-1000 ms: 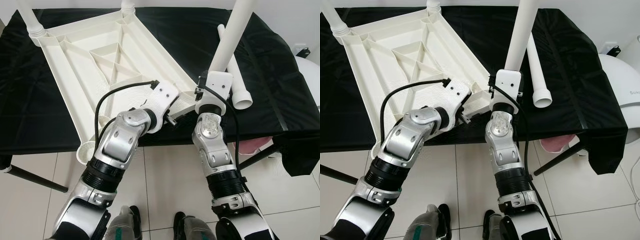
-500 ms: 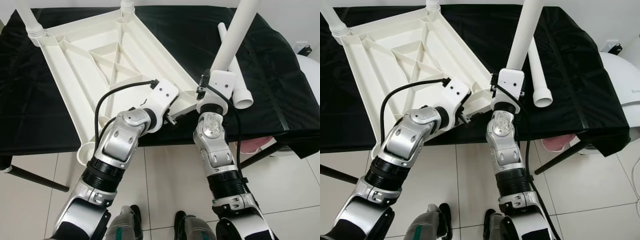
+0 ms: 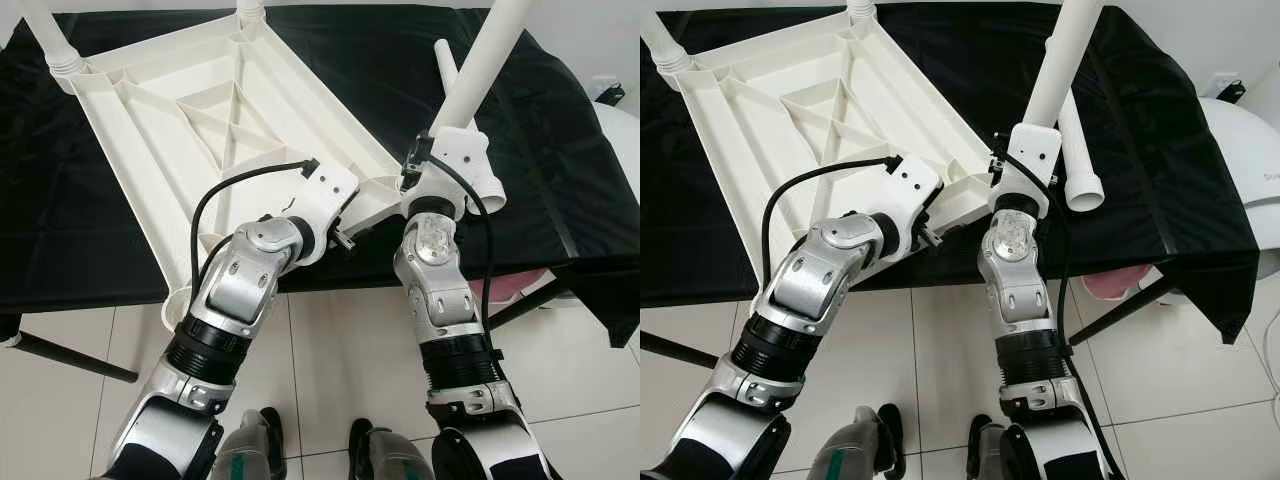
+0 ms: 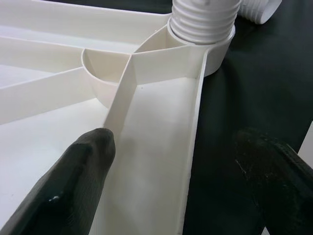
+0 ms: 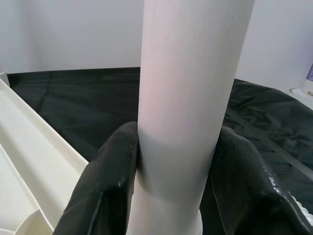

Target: Building children table

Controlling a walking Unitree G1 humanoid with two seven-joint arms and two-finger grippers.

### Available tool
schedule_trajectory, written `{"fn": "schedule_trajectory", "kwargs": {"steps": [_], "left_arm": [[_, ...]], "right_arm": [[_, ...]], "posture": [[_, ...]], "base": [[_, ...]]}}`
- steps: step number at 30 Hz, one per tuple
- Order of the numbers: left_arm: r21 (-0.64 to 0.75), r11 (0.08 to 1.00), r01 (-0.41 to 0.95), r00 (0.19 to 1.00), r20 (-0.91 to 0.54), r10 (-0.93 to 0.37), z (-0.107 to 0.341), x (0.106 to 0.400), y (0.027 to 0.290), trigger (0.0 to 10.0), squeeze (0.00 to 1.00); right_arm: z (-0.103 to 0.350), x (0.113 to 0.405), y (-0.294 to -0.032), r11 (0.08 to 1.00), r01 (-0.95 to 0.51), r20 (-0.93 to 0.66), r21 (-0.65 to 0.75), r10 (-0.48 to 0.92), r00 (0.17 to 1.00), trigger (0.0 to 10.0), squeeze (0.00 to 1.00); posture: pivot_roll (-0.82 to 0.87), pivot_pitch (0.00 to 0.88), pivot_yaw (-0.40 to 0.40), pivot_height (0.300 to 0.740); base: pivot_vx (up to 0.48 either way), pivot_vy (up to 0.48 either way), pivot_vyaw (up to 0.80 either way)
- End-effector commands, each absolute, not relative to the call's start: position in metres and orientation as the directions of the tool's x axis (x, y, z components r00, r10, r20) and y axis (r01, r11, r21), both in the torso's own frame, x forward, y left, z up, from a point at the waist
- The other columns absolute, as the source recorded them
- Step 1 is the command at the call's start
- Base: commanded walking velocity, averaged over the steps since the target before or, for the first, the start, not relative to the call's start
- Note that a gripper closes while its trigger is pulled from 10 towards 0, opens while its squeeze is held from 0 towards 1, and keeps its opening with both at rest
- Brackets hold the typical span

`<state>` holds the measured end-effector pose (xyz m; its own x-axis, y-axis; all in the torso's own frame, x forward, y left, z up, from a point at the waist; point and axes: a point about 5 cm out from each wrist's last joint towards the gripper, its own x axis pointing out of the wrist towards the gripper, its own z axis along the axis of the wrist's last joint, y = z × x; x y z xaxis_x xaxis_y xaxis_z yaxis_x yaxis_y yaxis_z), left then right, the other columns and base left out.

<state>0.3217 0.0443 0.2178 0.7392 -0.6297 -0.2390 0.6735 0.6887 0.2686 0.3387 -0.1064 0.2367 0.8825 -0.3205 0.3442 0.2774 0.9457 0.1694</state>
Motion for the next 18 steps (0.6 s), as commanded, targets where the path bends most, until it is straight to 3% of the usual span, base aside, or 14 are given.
{"fn": "schedule_trajectory", "kwargs": {"steps": [1,18], "left_arm": [[0.286,0.727,0.624,0.781,-0.23,-0.58,0.215,0.324,0.046,10.0,0.0],[0.284,0.732,0.619,0.785,-0.226,-0.577,0.216,0.324,0.047,10.0,0.0]], "right_arm": [[0.222,0.34,-0.118,0.927,0.336,0.276,0.163,-0.37,0.887,10.0,0.0],[0.194,0.337,-0.118,0.919,0.374,0.175,0.121,-0.391,0.904,10.0,0.0]], "posture": [[-0.06,0.212,0.0,0.74],[-0.06,0.216,-0.004,0.74]], "base": [[0.0,0.0,0.0],[0.0,0.0,0.0]]}}
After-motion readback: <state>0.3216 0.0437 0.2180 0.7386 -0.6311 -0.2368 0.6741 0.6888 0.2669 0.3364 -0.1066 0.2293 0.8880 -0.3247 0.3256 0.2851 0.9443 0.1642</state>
